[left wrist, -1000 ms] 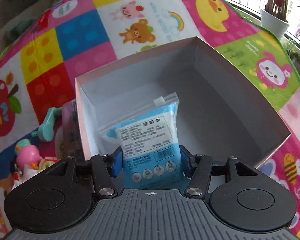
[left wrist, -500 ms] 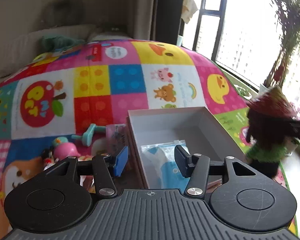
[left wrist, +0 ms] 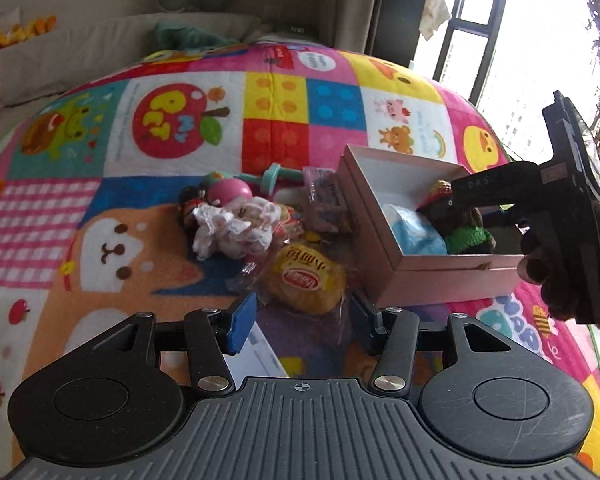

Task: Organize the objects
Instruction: 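Lower the blue packet into the pink box with the left gripper while the right gripper carries the doll there, then release the doll into the box with the right gripper while the left gripper grasps the white charger, then lift the white charger with the left gripper while the right gripper grasps the yellow bun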

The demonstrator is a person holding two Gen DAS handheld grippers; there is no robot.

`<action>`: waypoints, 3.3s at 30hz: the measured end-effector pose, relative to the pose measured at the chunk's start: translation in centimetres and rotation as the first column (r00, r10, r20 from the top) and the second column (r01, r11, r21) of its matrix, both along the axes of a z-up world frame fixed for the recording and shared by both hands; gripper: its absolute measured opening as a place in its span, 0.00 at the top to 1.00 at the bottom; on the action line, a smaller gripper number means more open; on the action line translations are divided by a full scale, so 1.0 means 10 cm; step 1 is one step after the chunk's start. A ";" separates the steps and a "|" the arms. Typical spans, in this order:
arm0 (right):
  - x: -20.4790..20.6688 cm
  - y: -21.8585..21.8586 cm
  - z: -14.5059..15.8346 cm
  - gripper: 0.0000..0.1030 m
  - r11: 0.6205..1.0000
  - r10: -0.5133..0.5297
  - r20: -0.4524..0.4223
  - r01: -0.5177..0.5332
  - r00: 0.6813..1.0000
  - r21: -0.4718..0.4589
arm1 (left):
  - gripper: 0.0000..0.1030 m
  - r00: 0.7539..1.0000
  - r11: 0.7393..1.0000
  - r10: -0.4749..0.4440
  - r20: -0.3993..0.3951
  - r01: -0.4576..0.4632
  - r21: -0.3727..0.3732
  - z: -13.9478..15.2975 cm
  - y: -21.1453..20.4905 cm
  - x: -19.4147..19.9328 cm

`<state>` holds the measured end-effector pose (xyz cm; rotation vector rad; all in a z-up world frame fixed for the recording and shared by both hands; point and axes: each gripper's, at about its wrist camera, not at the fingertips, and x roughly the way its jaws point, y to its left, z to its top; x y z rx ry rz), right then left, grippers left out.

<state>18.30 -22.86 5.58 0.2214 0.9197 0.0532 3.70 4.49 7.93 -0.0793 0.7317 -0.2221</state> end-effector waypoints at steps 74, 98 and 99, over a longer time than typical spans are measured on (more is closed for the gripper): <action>-1.32 1.69 0.05 0.09 0.763 0.569 0.217 -0.410 0.793 -0.500 | 0.48 0.998 0.976 0.063 0.017 -0.065 0.208 -0.60 0.56 -0.56; -2.05 1.04 -0.14 0.51 0.798 0.525 0.017 -0.486 0.851 -0.357 | 0.49 0.993 0.989 -0.114 -0.013 0.115 0.093 -0.58 0.21 -0.75; -2.11 0.92 -0.13 0.51 0.815 0.501 0.019 -0.464 0.865 -0.347 | 0.49 0.991 0.987 -0.135 -0.019 0.136 0.080 -0.57 0.15 -0.77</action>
